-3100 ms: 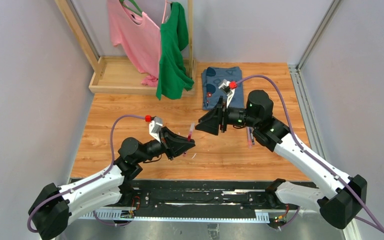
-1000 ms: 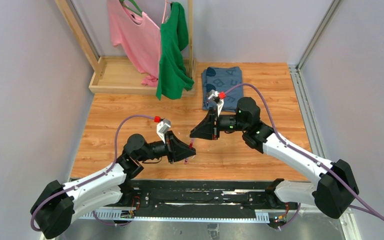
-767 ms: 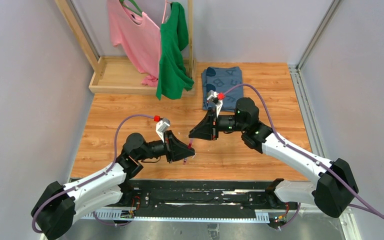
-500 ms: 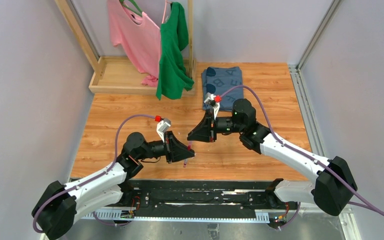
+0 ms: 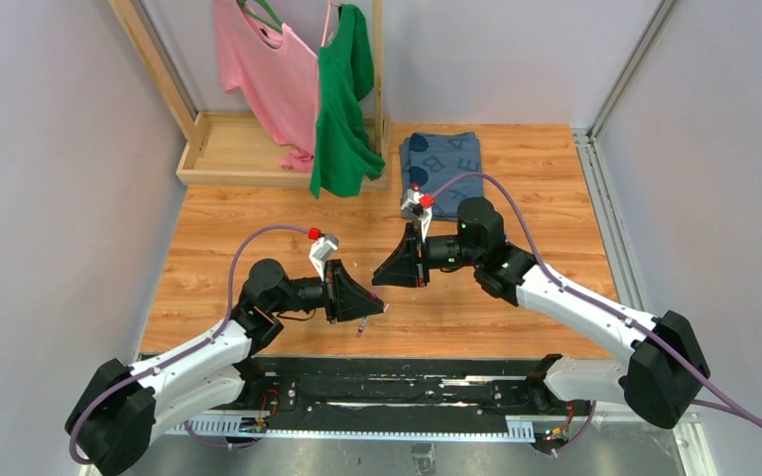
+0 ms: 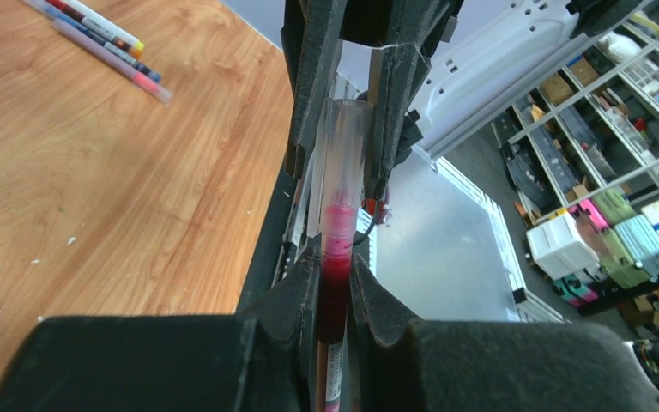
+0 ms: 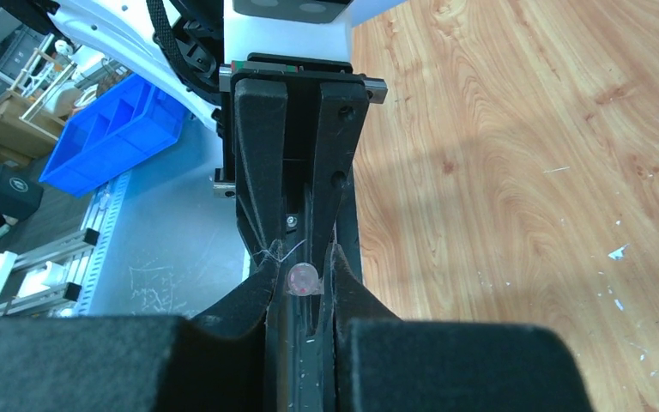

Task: Insert the pens into the pen caps
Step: Press the pen cap onto the pen, then place the pen at the center of the board.

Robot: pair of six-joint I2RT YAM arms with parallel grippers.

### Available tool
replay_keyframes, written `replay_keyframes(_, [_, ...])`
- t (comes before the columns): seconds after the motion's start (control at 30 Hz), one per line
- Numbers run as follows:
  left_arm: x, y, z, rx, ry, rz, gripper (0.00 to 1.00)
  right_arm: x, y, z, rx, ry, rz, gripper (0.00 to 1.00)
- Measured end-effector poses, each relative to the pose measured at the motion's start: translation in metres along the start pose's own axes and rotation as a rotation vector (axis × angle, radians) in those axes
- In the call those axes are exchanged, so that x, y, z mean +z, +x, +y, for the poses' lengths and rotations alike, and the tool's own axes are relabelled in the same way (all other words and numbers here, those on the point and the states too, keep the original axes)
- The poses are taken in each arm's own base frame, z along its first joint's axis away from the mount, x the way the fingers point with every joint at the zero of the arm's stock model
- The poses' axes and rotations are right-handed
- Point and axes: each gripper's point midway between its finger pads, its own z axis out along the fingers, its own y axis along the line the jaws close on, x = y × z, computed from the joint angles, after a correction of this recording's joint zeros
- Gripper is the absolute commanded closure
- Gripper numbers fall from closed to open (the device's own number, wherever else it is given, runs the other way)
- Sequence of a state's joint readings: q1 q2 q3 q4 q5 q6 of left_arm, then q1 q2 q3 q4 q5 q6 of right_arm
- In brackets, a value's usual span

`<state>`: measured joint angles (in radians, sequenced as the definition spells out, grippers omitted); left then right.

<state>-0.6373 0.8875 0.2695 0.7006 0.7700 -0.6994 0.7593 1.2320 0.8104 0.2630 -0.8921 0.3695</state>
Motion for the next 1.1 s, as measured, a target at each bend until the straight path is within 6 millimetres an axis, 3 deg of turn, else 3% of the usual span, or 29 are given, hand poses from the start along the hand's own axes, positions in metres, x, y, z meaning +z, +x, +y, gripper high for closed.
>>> replay_keyframes(0.2, [-0.001, -0.003, -0.004, 0.078, 0.021, -0.004, 1.00, 0.001, -0.014, 0.008, 0.069, 0.028, -0.040, 1.00])
replay_keyframes(0.4, [0.000, -0.011, 0.004, 0.146, -0.018, -0.040, 0.75, 0.002, -0.026, 0.000, 0.135, 0.107, -0.093, 1.00])
replay_keyframes(0.53, [0.001, -0.021, 0.008, 0.210, -0.039, -0.078, 0.50, -0.003, -0.023, -0.009, 0.180, 0.186, -0.092, 0.99])
replay_keyframes(0.77, [0.000, -0.038, 0.006, 0.299, -0.051, -0.148, 0.36, -0.021, -0.007, -0.042, 0.232, 0.416, -0.073, 0.99])
replay_keyframes(0.93, [-0.007, -0.045, 0.015, 0.321, -0.132, -0.191, 0.23, -0.055, 0.003, -0.081, 0.249, 0.642, -0.030, 1.00])
replay_keyframes(1.1, [-0.024, -0.050, 0.052, 0.275, -0.347, -0.243, 0.16, -0.122, 0.011, -0.129, 0.285, 0.949, 0.040, 1.00])
